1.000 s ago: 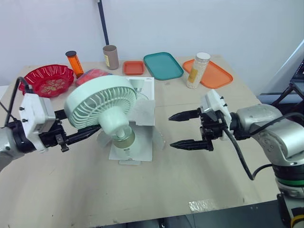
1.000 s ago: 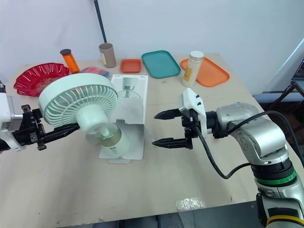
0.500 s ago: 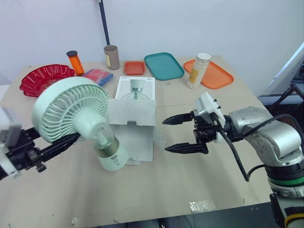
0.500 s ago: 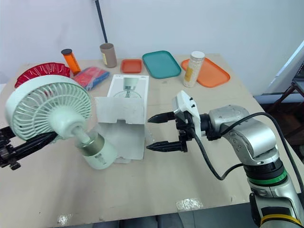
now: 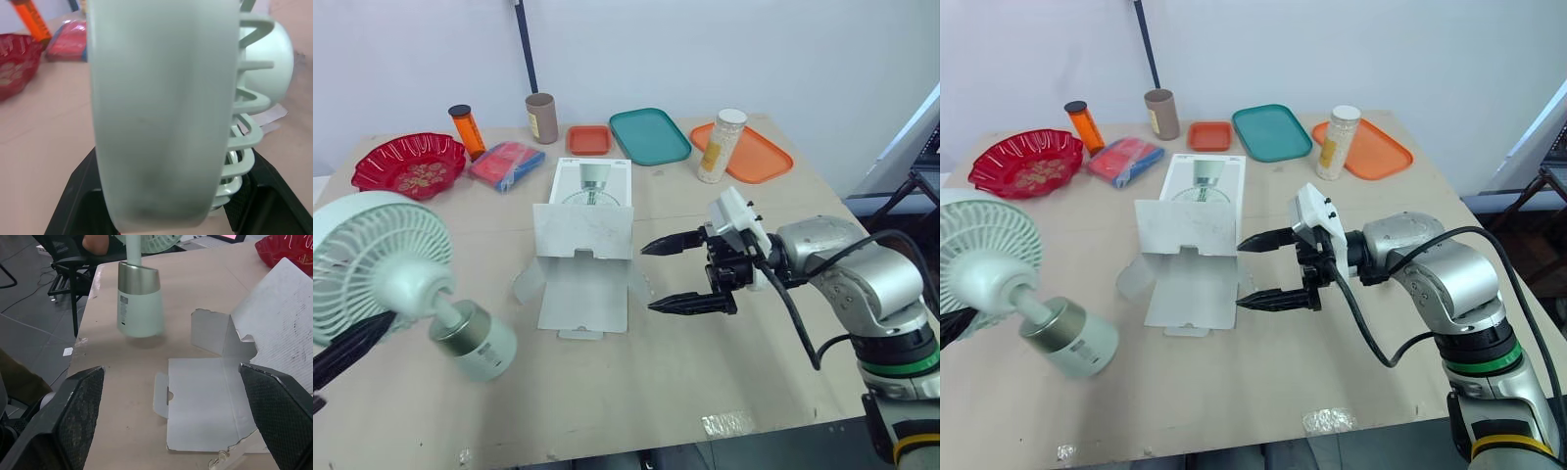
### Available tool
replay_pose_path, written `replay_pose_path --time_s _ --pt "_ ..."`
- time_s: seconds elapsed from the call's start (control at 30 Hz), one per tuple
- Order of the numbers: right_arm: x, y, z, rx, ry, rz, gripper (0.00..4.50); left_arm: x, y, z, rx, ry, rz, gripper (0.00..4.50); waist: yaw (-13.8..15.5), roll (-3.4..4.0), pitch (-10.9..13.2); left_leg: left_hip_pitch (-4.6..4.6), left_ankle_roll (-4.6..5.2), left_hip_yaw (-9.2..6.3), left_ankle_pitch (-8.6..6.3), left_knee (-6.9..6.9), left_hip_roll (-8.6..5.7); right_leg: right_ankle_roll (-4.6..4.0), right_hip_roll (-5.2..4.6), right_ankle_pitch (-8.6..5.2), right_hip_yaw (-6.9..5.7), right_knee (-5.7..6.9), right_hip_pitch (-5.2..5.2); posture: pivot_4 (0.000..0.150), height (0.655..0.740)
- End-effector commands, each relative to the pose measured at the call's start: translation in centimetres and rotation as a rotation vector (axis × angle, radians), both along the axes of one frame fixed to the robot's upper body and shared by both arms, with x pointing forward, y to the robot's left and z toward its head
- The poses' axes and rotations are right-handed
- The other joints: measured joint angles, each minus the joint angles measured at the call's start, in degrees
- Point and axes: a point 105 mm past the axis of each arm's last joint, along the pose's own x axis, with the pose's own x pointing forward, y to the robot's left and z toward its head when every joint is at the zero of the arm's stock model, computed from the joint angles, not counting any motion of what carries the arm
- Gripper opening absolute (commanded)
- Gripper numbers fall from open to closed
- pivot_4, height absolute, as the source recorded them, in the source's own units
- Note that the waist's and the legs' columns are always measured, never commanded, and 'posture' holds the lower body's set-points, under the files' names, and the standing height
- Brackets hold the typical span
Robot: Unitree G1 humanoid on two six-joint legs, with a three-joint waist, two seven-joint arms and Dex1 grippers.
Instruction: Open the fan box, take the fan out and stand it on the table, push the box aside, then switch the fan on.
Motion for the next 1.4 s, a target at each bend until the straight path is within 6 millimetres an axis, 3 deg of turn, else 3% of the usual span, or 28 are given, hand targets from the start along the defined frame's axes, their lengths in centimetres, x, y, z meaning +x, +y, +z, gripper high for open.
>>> replay_pose_path --time_s 0.03,0.33,0.7,1.03,1.4 --pt "-0.1 0.4 1.9 0.036 -0.042 0.005 4.5 -1.2 1.1 1.4 0.06 -0.059 0.046 2.03 0.0 -0.01 0.0 0.0 0.0 0.03 0.0 0.01 0.0 0.0 0.0 0.0 0.01 0.0 0.0 0.15 0.74" --pt "0.0 1.4 3.1 0.089 -0.028 0.004 4.5 -2.1 3.1 0.1 0.07 -0.008 0.108 2.03 0.0 -0.09 0.0 0.04 0.01 0.08 0.0 0.0 0.03 -0.03 0.01 -0.02 0.02 -0.01 0.01 0.15 0.74" --pt "0.1 2.0 3.8 0.103 -0.07 -0.009 4.5 2.0 8.4 -0.1 0.075 -0.134 0.295 2.03 0.0 -0.25 0.0 0.05 -0.01 0.08 -0.02 -0.01 0.08 -0.03 0.05 0.0 0.01 -0.03 0.01 0.15 0.74" --pt "0.3 2.5 3.6 0.105 -0.097 -0.016 4.5 6.2 7.1 0.1 0.081 -0.152 0.308 2.03 0.0 -0.32 0.0 0.04 -0.04 0.05 -0.04 -0.01 0.09 -0.03 0.03 0.01 0.0 0.0 -0.01 0.15 0.74" --pt "0.3 2.7 3.4 0.106 -0.11 -0.02 4.5 8.2 7.9 -0.3 0.177 -0.166 0.364 2.03 0.0 -0.31 0.0 0.04 -0.05 0.08 -0.05 -0.03 0.1 -0.05 0.02 0.02 0.01 0.01 -0.05 0.15 0.74"
